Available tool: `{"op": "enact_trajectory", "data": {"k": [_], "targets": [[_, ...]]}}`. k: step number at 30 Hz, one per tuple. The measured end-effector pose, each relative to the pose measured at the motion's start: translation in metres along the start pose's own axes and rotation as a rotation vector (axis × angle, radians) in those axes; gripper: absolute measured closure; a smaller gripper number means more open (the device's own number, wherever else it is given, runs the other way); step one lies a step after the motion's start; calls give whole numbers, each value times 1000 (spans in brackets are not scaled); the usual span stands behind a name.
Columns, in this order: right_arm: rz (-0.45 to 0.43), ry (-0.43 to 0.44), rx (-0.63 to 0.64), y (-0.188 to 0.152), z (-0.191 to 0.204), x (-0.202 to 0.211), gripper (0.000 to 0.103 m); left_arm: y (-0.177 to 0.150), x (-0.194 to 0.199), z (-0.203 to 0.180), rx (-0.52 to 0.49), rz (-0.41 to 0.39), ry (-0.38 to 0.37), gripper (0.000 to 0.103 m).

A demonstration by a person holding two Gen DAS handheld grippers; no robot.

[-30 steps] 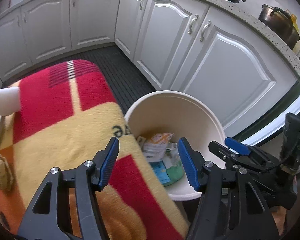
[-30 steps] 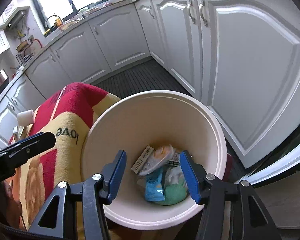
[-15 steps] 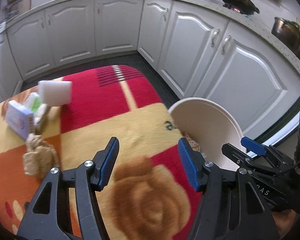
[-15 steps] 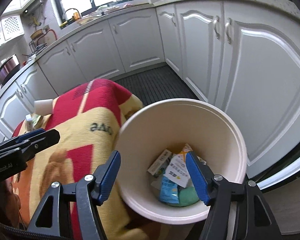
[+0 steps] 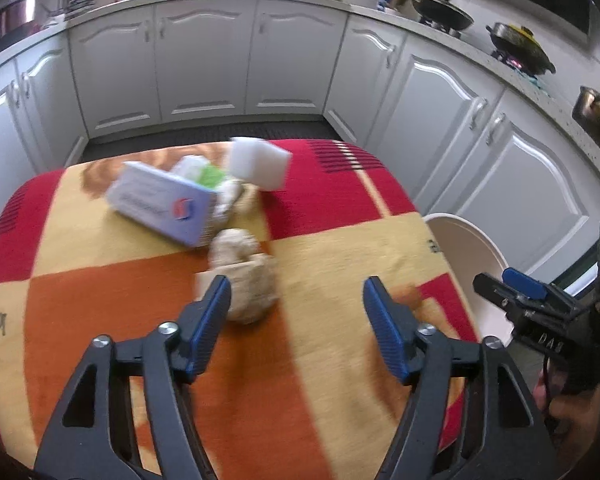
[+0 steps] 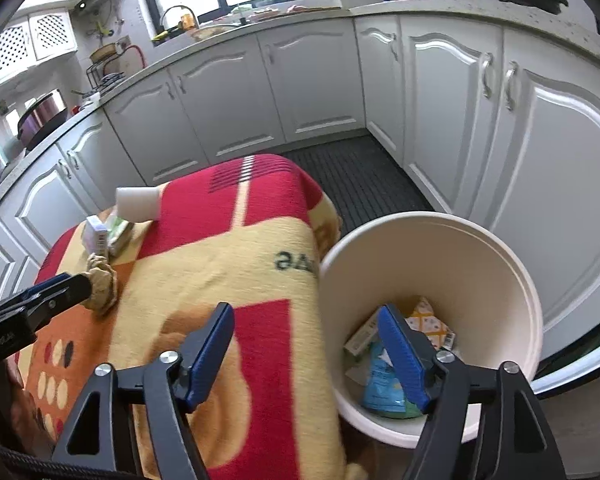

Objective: Collect trash
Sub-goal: 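Move both tools back over the table toward the paper and sponge, then grasp the crumpled brown paper with the left tool while the right tool grasps the white sponge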

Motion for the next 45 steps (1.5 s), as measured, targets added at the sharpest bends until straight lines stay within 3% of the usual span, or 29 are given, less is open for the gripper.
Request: {"op": "enact_trajectory", "data": {"k": [6,10,18,30,31,33,34,35,41,45], "targets": [[13,43,20,4,27,-10,26,-4,2,43,-8,12,57,33],[32,76,31,5,45,-20,26,-3,-8,56,30,30,46,33],[57,98,65,8,66,-32,26,3,-34,50,16,48,55,33],[81,111,59,6,65,-41,26,7,-51,39,-16,37,81,34],[81,111,60,6,65,-42,26,8,-52,39,-11,37,74,36],[84,110,64,7,67,-44,26,8,-53,38,-8,39,58,53],[84,111,66,7,67,-44,26,8,-53,38,-2,46,50,74],[84,113,69,8,68,-45,26,8,-54,37,8,54,33,85],[82,147,77,19,81,-54,26,14,-36,48,58,44,6,88],[91,194,68,36,98,-70,26,20,-23,64,56,29,69,88]]}}
Point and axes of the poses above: each gripper's, at about its wrist camera, not at the fingertips, and x roughly against the way its jaws point, z to its left, y to its top, the point moved 9 cm from there along -x, roughly the way its jaws point, and after that the axes turned 6 degrees about x, right-handed, at the moved point
